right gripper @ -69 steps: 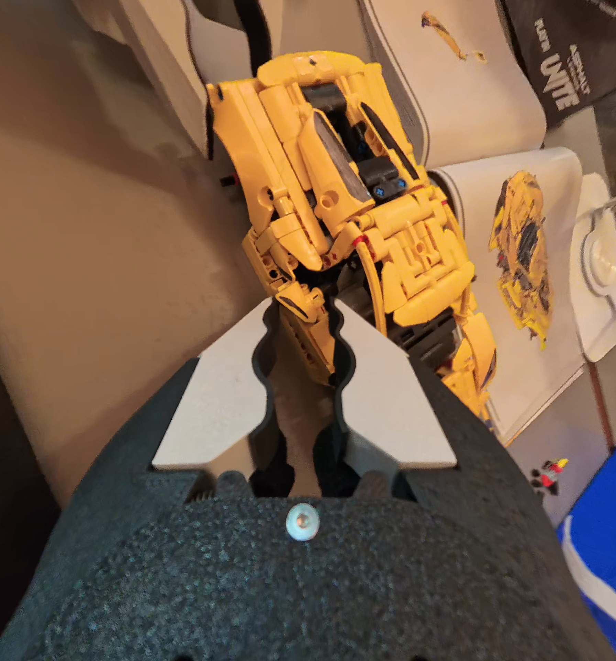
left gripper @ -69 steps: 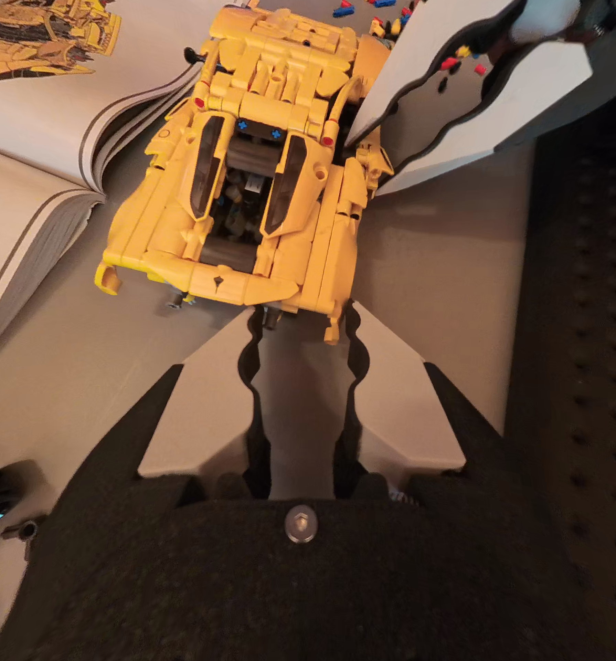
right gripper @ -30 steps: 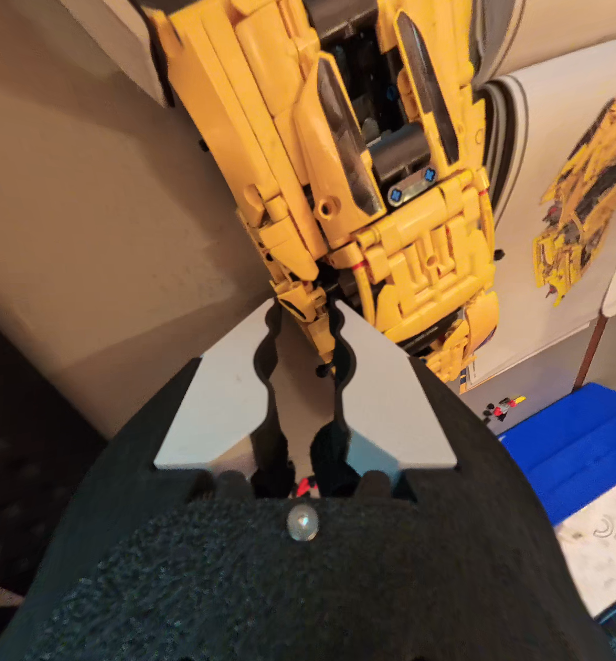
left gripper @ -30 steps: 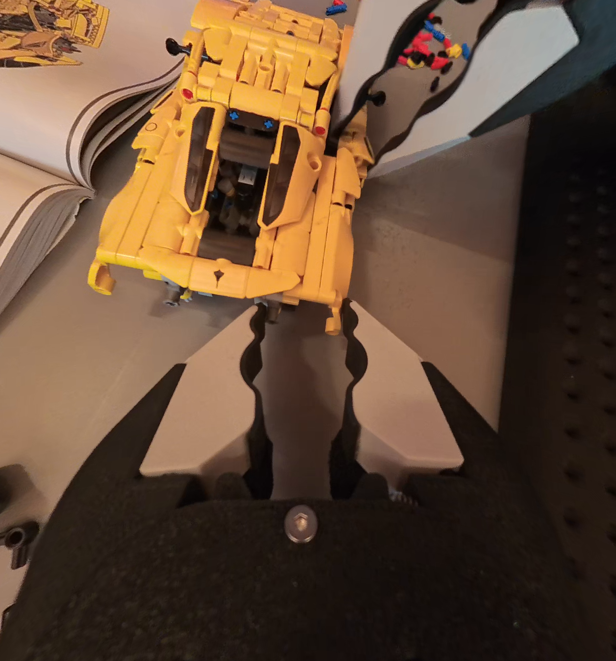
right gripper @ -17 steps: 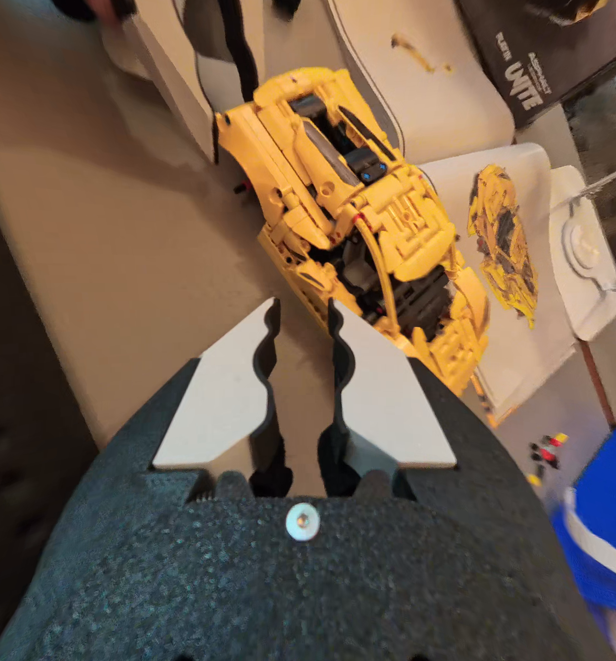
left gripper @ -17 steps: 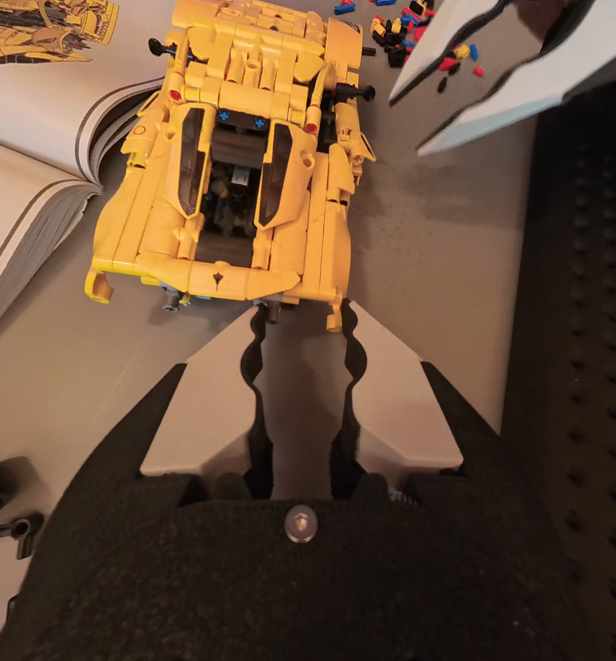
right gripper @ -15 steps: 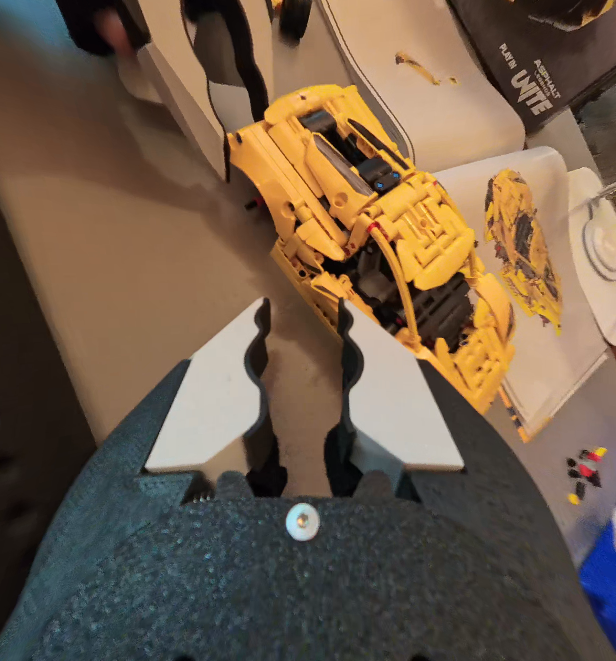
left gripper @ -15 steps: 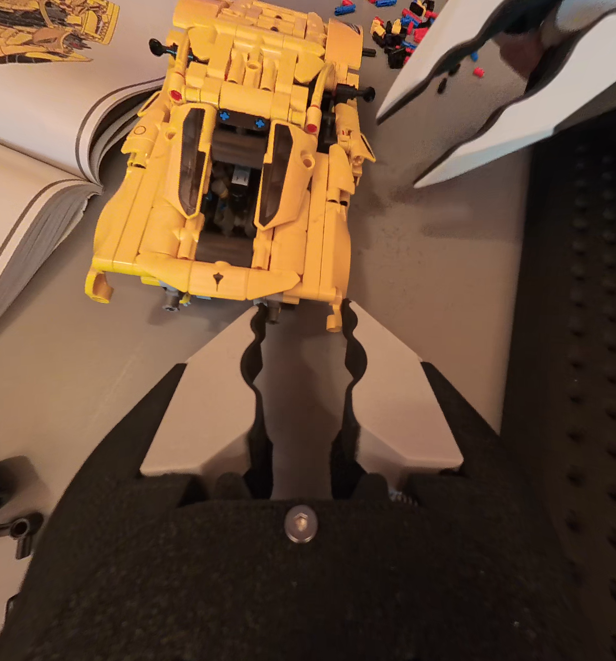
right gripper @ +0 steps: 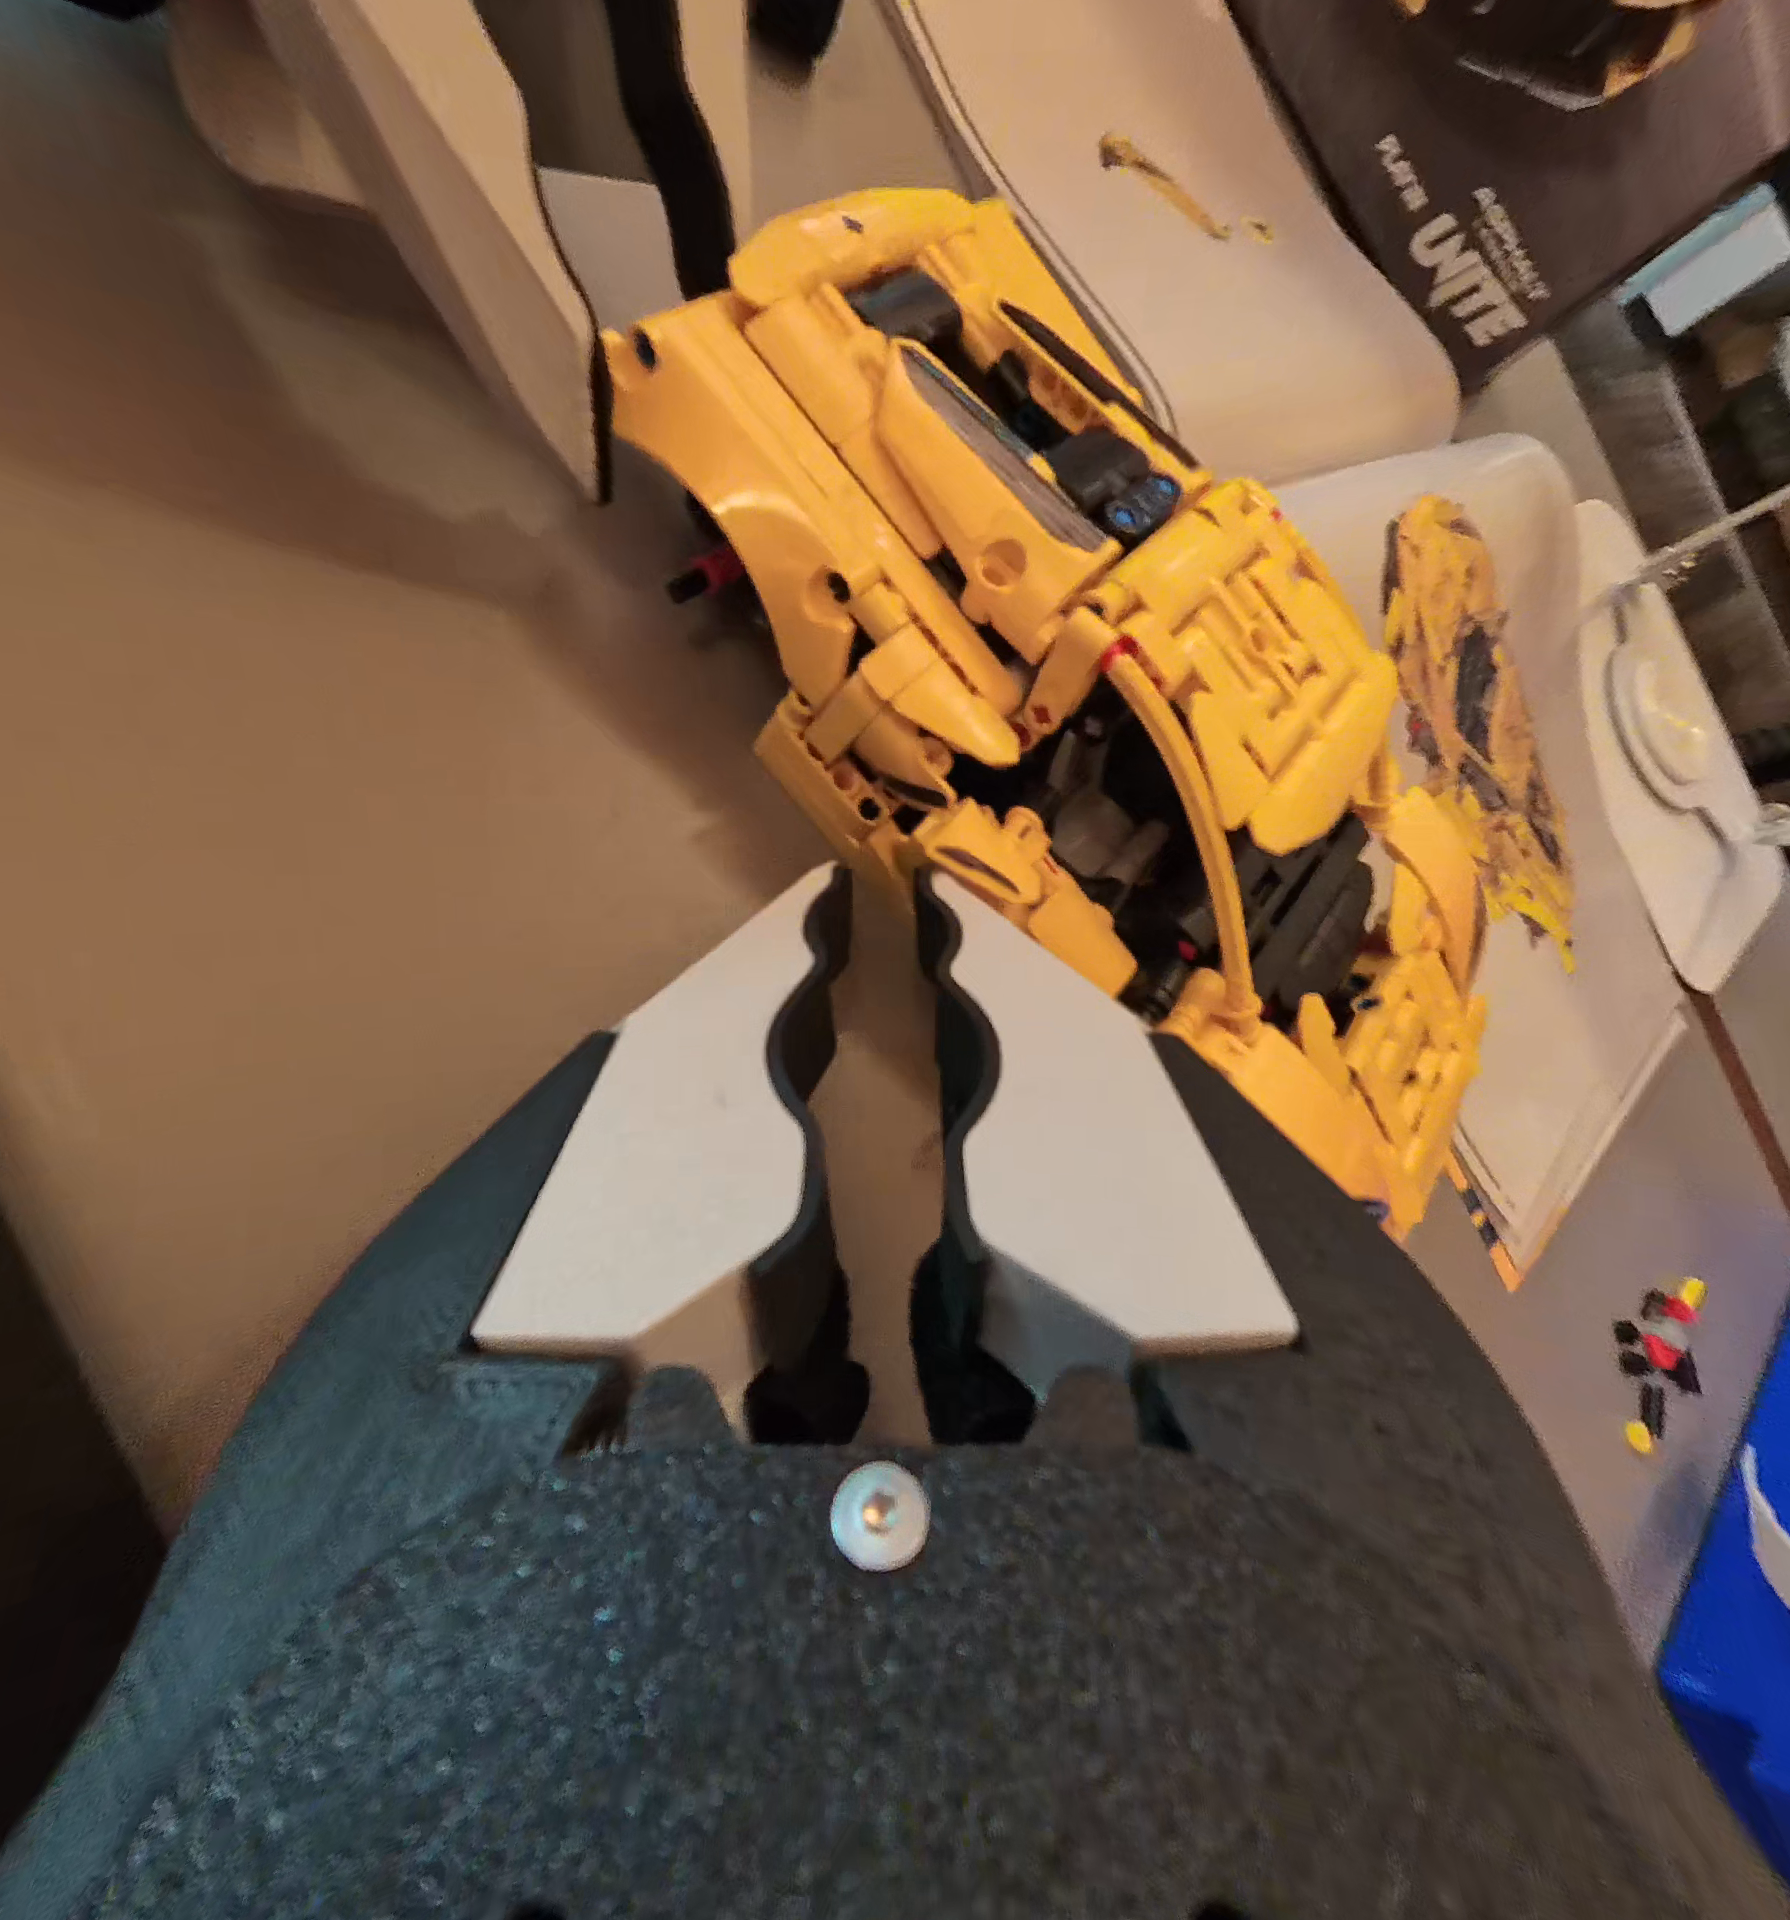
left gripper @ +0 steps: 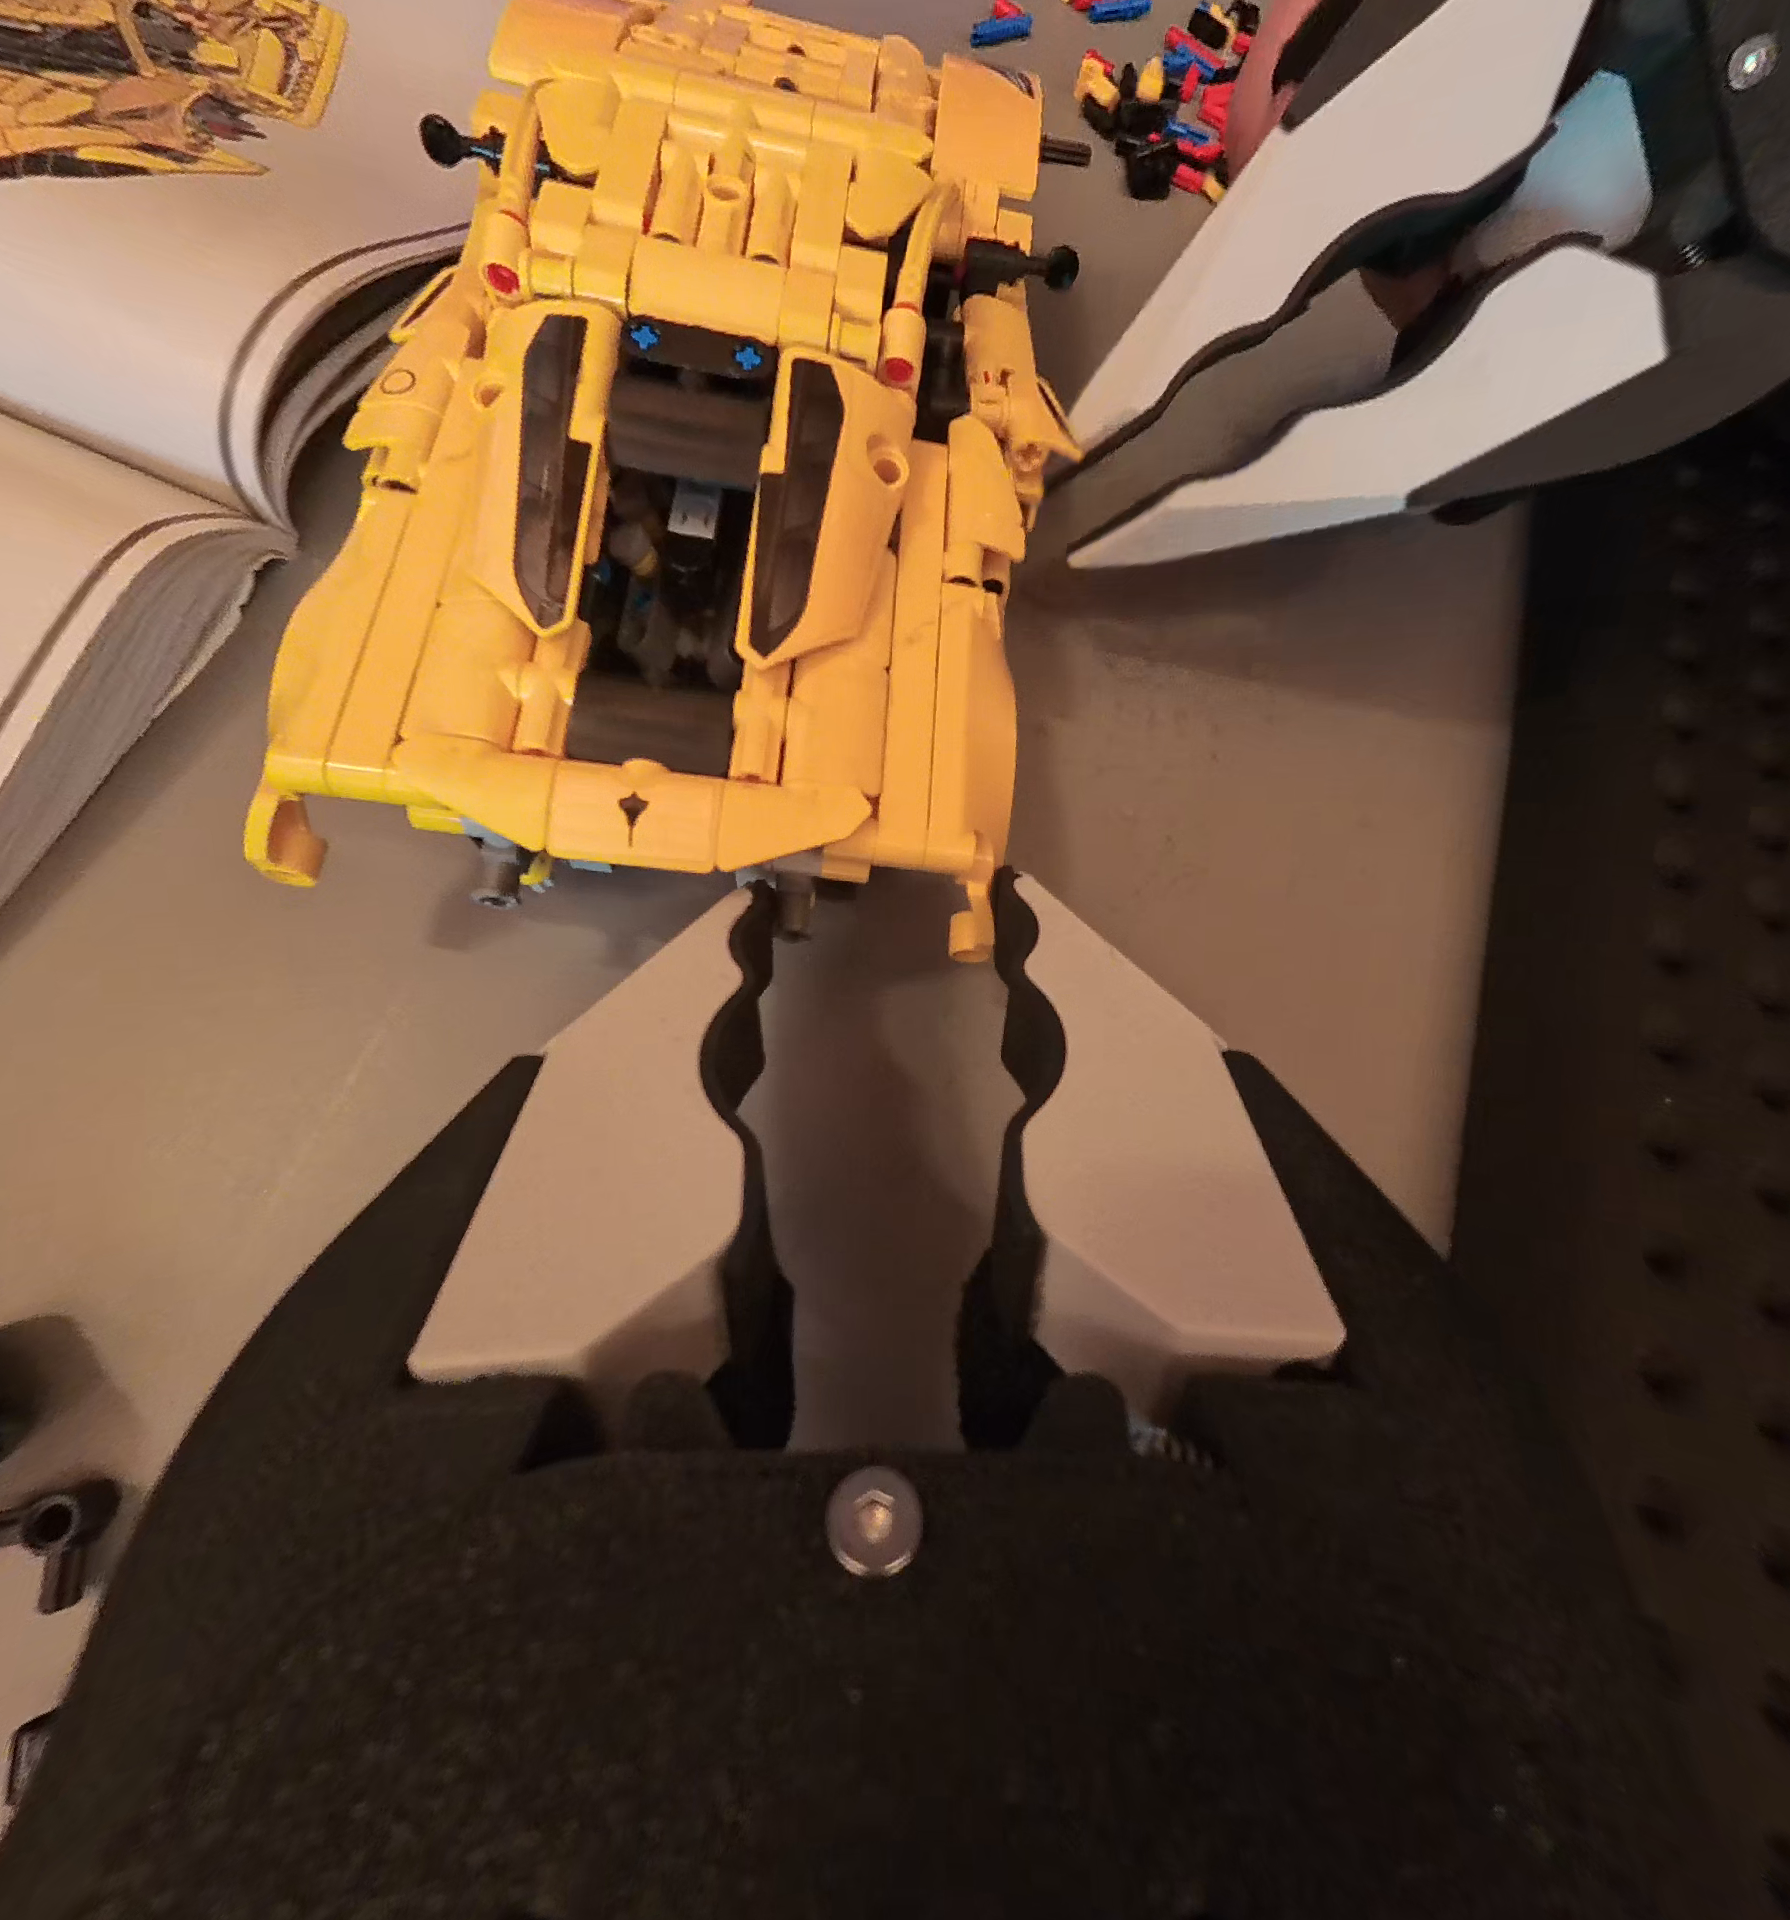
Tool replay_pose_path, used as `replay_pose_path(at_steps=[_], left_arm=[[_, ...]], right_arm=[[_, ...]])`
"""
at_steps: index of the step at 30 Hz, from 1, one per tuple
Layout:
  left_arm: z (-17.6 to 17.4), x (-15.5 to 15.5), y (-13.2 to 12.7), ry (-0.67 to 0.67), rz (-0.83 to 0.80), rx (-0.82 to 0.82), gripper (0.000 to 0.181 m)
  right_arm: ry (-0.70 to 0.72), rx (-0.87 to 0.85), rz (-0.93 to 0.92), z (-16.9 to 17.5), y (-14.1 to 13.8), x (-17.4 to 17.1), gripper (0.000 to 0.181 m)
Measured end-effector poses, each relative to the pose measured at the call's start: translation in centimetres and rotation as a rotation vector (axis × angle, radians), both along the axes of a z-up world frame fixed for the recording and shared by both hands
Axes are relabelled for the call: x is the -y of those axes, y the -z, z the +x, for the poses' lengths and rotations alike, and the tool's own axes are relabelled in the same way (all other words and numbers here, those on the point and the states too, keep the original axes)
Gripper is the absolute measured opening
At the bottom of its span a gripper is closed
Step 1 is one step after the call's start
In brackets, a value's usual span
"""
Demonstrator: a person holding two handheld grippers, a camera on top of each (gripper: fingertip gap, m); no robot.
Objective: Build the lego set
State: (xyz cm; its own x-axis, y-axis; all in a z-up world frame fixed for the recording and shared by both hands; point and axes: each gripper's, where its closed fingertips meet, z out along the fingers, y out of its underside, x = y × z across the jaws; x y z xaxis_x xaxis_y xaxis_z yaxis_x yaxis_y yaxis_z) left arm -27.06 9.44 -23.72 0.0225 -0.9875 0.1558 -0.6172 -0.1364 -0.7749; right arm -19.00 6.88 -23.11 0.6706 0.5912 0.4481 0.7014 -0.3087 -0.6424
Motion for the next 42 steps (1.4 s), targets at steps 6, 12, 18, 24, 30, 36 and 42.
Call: replay_pose_path(at_steps=[6,12,18,24,30,36,42], left_arm=[[0.0,-0.1,0.0,-0.005,-0.006,0.001,0.042],[-0.2,-0.1,0.0,-0.001,-0.007,-0.005,0.042],[-0.4,0.0,0.0,0.012,-0.015,-0.002,0.042],[-0.4,0.0,0.0,0.018,-0.012,-0.005,0.042],[-0.1,0.2,0.0,0.023,-0.011,-0.004,0.042],[-0.1,0.2,0.0,0.021,-0.011,-0.005,0.042],[-0.2,0.2,0.0,0.017,-0.021,-0.003,0.042]], right_arm=[[0.022,-0.091,-0.058,-0.1,0.5,0.0,0.032],[-0.073,0.015,0.013,1.3,-1.8,0.6,0.044],[-0.285,0.099,-0.123,0.5,-1.3,-1.0,0.047],[-0.326,0.388,-0.104,1.2,0.6,-2.6,0.027],[-0.164,0.148,-0.229,1.8,0.0,-2.7,0.027],[-0.151,0.374,-0.266,1.9,0.3,-2.6,0.026],[-0.219,0.372,-0.258,1.7,0.4,-2.3,0.027]])
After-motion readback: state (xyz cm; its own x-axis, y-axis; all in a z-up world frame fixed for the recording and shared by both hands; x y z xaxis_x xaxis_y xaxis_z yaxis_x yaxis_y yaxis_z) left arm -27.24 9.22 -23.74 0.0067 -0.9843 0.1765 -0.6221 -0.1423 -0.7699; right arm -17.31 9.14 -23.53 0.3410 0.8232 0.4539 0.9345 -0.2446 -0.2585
